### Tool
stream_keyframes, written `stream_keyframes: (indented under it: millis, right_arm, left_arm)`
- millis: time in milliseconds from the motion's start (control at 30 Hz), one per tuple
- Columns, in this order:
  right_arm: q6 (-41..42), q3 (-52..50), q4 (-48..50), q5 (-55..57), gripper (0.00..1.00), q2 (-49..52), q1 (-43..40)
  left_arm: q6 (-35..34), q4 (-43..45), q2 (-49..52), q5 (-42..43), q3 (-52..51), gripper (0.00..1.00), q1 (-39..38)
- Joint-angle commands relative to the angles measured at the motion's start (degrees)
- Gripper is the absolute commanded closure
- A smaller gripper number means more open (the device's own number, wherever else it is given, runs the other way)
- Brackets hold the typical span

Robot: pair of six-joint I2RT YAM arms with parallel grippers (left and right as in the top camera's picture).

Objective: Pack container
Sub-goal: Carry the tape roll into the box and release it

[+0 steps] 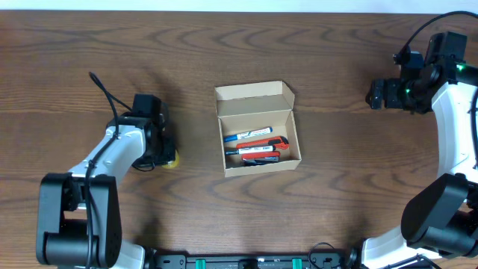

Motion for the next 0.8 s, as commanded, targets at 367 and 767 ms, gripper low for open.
stream_keyframes:
  millis: [367, 767]
  right_arm:
    - [0.61, -0.17, 0.42, 0.15, 0.01, 0.07, -0.37]
    - [0.61, -0.17, 0.68, 0.15, 0.01, 0.07, -0.37]
  left_arm:
    - [21.49, -13.42, -12.22, 9.29, 24.35, 0.94, -5.6]
    - [34.75, -11.93, -10.88, 8.85, 27.85, 0.94, -23.76]
